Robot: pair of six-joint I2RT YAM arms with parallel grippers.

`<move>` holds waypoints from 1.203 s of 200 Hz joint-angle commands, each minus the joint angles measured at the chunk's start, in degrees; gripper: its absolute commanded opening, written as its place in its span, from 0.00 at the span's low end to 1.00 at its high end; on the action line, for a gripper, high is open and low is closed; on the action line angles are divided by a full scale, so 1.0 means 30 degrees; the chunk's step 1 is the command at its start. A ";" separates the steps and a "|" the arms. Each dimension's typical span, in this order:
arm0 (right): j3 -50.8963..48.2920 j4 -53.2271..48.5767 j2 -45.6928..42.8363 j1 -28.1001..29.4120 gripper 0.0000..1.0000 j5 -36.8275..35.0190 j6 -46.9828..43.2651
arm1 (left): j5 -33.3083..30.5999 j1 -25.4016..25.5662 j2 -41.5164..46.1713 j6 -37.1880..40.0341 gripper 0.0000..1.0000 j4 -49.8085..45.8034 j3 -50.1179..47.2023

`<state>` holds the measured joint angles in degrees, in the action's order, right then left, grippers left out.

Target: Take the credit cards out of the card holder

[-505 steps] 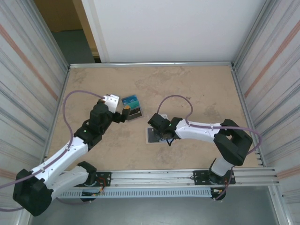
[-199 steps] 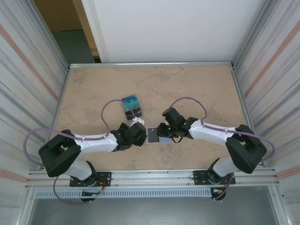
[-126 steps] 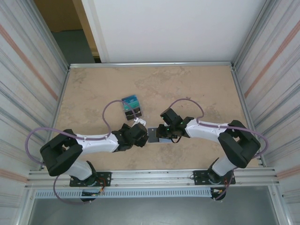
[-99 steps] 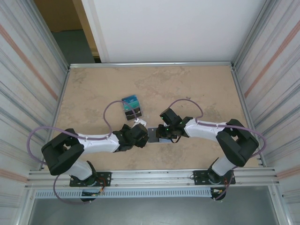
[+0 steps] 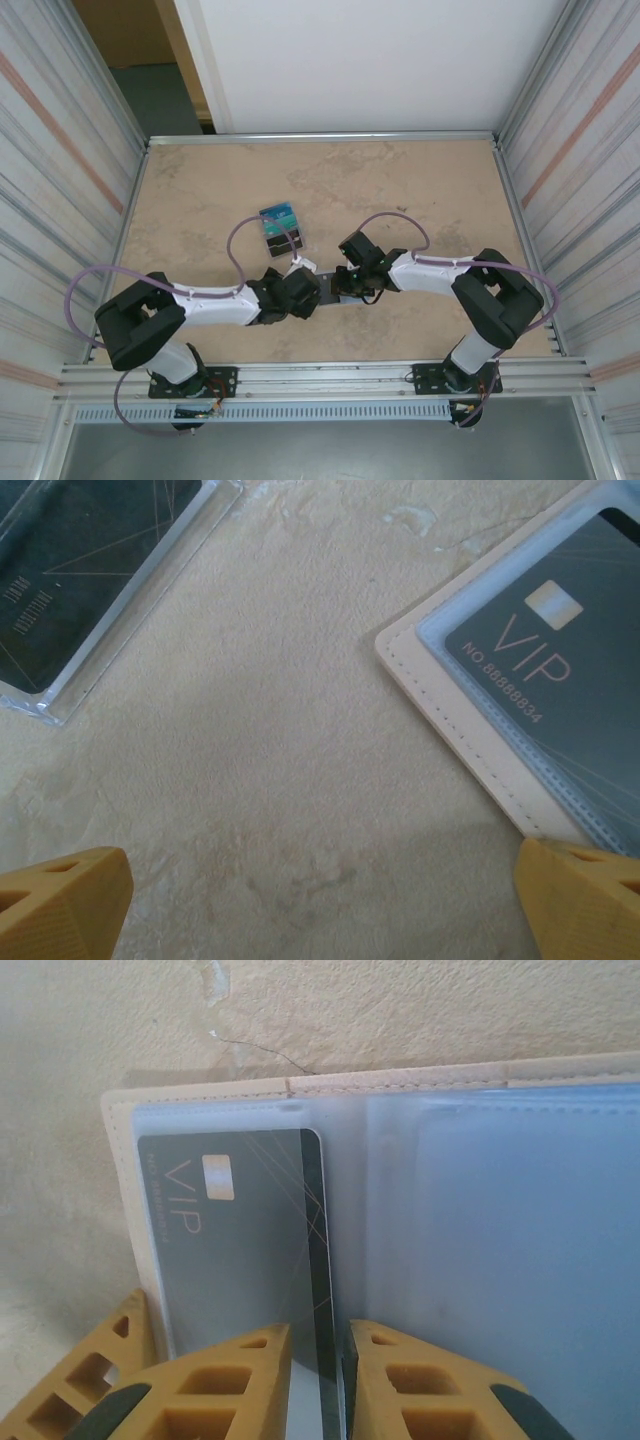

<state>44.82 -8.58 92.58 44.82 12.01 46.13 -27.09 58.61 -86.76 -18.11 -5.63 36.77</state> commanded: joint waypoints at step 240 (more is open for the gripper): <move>-0.4333 0.8380 -0.0070 -0.2598 0.11 0.6366 0.2846 | -0.0551 0.0503 -0.0699 -0.1166 0.99 -0.1623 0.1074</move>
<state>32.71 14.41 91.24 37.08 28.80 53.60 -27.70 59.64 -87.70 -20.45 -9.26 38.74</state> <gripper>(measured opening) 0.112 0.986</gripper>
